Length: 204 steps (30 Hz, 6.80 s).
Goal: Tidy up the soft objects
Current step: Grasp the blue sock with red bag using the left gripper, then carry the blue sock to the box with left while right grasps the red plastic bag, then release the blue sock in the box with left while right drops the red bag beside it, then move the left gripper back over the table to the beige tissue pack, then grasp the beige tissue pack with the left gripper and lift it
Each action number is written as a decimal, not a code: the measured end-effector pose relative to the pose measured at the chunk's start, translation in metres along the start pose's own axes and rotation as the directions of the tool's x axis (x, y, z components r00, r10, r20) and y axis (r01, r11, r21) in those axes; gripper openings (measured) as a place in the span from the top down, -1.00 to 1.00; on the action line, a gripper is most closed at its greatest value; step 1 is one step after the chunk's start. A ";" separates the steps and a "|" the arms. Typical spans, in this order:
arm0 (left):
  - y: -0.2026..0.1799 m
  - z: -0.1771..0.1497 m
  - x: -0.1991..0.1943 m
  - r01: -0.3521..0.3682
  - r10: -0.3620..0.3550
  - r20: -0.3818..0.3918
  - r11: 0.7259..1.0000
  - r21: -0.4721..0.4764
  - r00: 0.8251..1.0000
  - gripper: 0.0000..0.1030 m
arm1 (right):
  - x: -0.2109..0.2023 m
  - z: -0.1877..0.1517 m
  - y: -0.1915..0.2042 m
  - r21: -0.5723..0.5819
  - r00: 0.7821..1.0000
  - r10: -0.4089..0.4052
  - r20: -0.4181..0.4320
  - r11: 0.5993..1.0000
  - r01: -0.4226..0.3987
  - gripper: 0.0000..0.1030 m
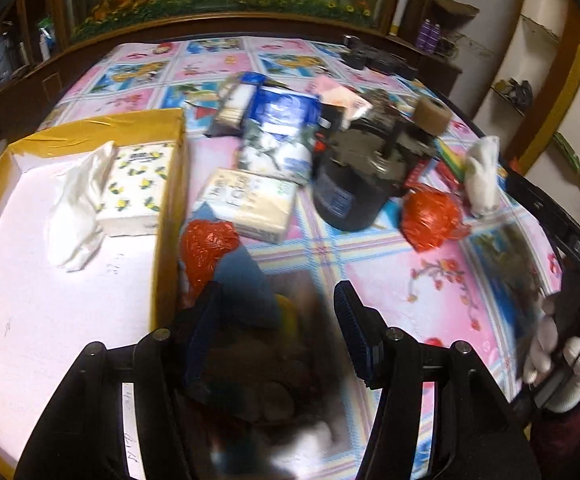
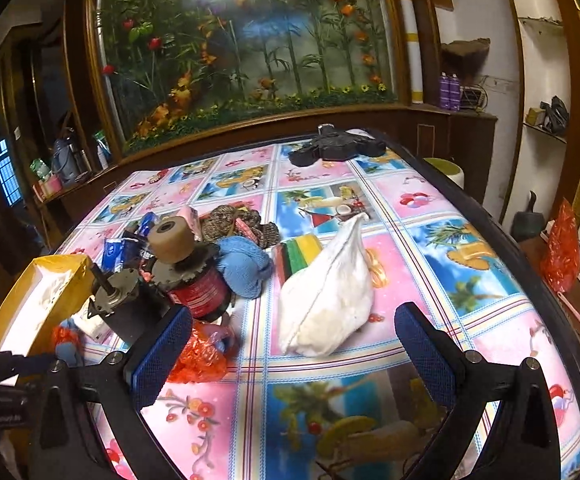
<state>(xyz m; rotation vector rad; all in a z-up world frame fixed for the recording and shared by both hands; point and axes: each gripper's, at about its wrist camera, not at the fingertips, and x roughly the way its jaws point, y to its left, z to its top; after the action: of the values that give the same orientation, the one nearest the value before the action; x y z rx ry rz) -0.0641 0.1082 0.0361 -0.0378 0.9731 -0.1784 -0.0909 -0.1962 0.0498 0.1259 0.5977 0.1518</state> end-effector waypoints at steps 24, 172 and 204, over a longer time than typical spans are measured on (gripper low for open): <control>-0.002 -0.026 -0.032 0.189 -0.187 0.034 0.981 -0.044 0.982 0.94 | 0.006 0.001 -0.063 0.329 0.996 0.072 -0.061 0.943 -0.048 -0.99; -0.026 0.063 0.065 -0.043 0.094 -0.128 0.934 0.355 0.987 -0.31 | 0.093 0.048 -0.017 0.199 0.972 0.216 -0.090 0.961 -0.195 -0.80; -0.061 0.016 0.041 0.097 -0.009 -0.191 0.884 0.457 0.982 -0.49 | 0.099 0.053 -0.054 0.260 0.985 0.136 -0.103 0.960 -0.106 -0.82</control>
<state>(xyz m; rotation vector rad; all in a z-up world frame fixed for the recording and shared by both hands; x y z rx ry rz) -0.0368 0.0401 0.0187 0.4020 1.0929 -0.4712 0.0257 -0.2353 0.0305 0.4044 0.7288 0.2025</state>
